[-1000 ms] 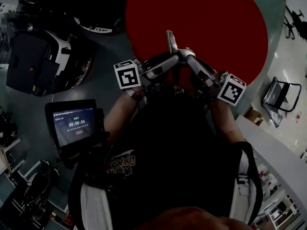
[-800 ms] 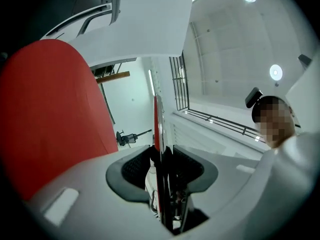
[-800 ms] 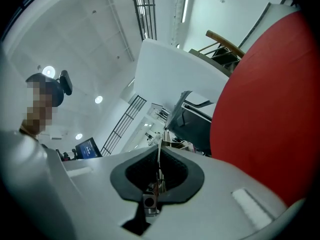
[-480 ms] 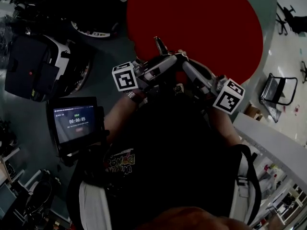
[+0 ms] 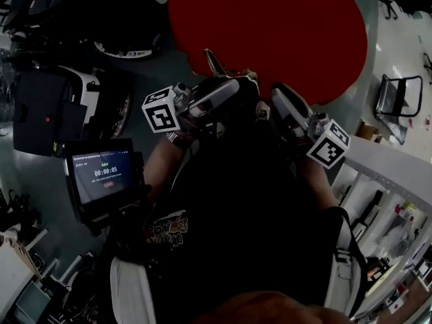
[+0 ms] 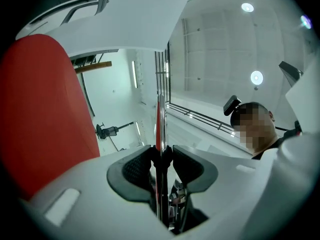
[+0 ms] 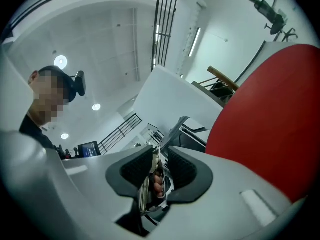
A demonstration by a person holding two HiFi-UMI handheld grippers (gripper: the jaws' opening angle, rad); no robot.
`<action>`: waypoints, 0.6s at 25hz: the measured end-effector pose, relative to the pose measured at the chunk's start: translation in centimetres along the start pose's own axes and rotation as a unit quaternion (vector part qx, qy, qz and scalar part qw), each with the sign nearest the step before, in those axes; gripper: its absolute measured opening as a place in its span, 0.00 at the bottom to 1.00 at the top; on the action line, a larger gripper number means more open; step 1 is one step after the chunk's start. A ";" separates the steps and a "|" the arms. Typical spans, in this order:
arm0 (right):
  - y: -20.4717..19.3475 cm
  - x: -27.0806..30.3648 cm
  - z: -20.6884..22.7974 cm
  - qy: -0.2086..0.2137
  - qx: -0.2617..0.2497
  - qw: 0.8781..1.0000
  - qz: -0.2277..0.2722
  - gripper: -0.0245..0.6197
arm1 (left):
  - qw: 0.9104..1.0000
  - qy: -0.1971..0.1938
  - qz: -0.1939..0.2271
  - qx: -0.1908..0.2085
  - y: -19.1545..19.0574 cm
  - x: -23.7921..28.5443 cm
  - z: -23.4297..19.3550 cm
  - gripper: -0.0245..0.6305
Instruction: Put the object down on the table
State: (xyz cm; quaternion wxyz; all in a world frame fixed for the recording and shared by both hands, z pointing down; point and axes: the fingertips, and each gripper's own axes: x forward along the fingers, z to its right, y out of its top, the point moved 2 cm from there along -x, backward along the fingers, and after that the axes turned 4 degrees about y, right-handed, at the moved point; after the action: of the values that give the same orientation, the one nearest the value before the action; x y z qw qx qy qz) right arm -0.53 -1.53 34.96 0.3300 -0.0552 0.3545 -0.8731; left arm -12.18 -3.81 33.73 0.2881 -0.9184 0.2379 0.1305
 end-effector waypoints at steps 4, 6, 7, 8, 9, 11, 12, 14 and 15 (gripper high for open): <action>0.2 -4.1 -1.0 -0.001 0.000 1.000 0.015 0.20 | 0.999 -0.023 -0.037 -0.016 -4.7 2.8 1.5 0.27; 0.2 -4.6 -1.3 0.001 0.003 1.000 0.016 0.21 | 0.998 -0.032 -0.052 -0.022 -5.6 3.5 1.9 0.27; 0.1 -4.7 -1.4 0.003 0.004 1.000 0.014 0.21 | 0.997 -0.036 -0.059 -0.025 -6.0 3.8 1.9 0.27; -0.1 -4.7 -1.4 0.006 0.005 1.000 0.010 0.21 | 0.997 -0.040 -0.064 -0.028 -6.2 4.1 1.8 0.27; -0.2 -4.6 -1.3 0.009 0.007 1.000 0.004 0.21 | 0.996 -0.045 -0.069 -0.032 -6.5 4.4 1.8 0.27; -0.5 -4.4 -1.4 0.021 0.017 1.000 -0.010 0.21 | 0.995 -0.054 -0.077 -0.037 -6.9 4.9 2.0 0.27; -0.6 -4.3 -1.6 0.027 0.023 0.999 -0.015 0.21 | 0.994 -0.058 -0.080 -0.040 -7.0 5.1 2.1 0.27; -0.7 -4.2 -1.7 0.032 0.035 0.999 -0.019 0.12 | 0.993 -0.065 -0.084 -0.048 -7.1 5.4 2.3 0.27; -0.7 -4.3 -1.8 0.032 0.040 0.998 -0.019 0.08 | 0.993 -0.069 -0.085 -0.052 -7.1 5.4 2.4 0.27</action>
State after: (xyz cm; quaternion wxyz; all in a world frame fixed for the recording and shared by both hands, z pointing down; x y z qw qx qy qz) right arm 1.81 2.50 34.71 0.3040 -0.0201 0.3285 -0.8940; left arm -4.19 0.77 33.06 0.2661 -0.9377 0.1314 0.1808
